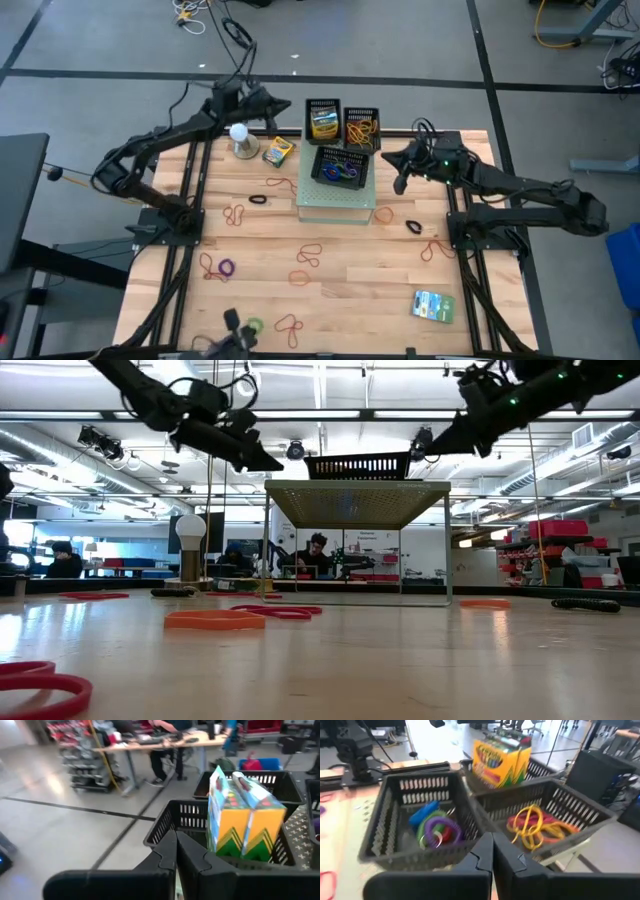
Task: Pick & Place Office Desk Supplies
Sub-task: Adjust the black bins on the shelf
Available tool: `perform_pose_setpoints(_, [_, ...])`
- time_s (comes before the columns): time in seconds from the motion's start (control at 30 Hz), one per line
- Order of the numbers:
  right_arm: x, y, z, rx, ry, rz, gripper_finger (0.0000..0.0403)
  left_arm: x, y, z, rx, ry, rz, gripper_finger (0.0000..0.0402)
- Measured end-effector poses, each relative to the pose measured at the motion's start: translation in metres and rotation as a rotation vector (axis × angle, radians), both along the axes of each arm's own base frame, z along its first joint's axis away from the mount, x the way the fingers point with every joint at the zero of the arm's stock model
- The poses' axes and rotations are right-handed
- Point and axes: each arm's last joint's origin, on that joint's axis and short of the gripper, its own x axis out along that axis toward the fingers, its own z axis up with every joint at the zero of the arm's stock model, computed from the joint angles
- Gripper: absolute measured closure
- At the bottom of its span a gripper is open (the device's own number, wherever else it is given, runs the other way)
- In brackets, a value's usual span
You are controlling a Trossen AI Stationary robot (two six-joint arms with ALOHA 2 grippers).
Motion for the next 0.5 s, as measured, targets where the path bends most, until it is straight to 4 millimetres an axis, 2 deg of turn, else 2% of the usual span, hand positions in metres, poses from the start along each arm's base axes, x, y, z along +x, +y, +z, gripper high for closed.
perform_pose_setpoints(0.2, [-0.014, 0.009, -0.021, 0.034, -0.032, 0.004, 0.0397, -0.007, -0.029, -0.015, -0.034, -0.051, -0.018, 0.0394])
perform_pose_setpoints(0.3, [-0.022, 0.012, -0.03, 0.028, -0.053, 0.004, 0.0397, 0.0, -0.038, -0.019, -0.107, -0.066, -0.092, 0.0393])
perform_pose_setpoints(0.5, [-0.036, 0.019, -0.054, -0.021, -0.152, 0.053, 0.0397, 0.024, -0.068, -0.022, -0.118, -0.037, -0.207, 0.0393])
